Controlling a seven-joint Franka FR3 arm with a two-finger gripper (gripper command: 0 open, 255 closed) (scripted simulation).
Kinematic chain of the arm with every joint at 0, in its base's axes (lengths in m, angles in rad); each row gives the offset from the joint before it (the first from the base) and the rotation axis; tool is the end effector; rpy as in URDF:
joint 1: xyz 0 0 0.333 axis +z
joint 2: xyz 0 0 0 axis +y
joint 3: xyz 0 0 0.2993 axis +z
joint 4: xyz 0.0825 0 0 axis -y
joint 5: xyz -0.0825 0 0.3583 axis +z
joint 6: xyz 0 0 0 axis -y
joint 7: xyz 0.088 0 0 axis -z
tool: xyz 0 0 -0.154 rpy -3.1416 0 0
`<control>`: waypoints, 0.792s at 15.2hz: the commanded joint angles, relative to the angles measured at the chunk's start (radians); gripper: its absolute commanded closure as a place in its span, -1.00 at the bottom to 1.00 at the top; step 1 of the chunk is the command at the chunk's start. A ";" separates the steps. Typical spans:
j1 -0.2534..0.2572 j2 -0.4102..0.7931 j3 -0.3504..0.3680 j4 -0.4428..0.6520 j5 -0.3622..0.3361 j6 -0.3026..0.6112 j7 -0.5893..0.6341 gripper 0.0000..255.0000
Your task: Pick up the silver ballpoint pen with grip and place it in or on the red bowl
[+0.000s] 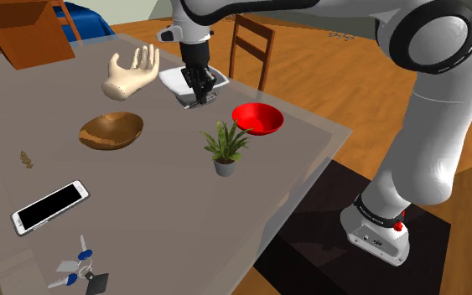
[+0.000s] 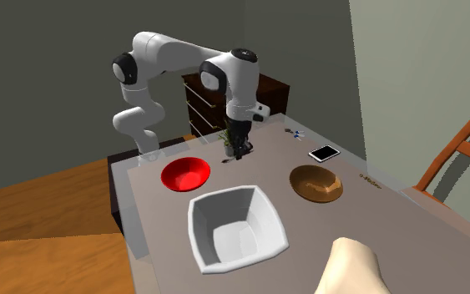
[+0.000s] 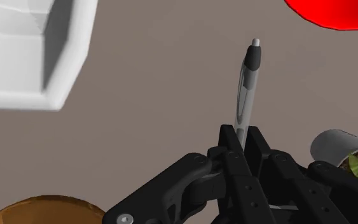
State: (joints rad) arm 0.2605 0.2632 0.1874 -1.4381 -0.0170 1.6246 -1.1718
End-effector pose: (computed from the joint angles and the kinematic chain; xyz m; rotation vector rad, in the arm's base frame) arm 0.5455 0.2473 0.4778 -2.1309 -2.2310 0.0868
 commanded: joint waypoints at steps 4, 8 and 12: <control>-0.058 -0.189 -0.029 -0.245 0.031 0.056 -0.086 1.00; -0.095 -0.319 -0.062 -0.396 0.044 0.078 -0.160 1.00; -0.127 -0.437 -0.103 -0.523 0.046 0.085 -0.235 1.00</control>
State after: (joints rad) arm 0.1426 -0.1411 0.0962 -1.9223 0.0291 1.7043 -1.3837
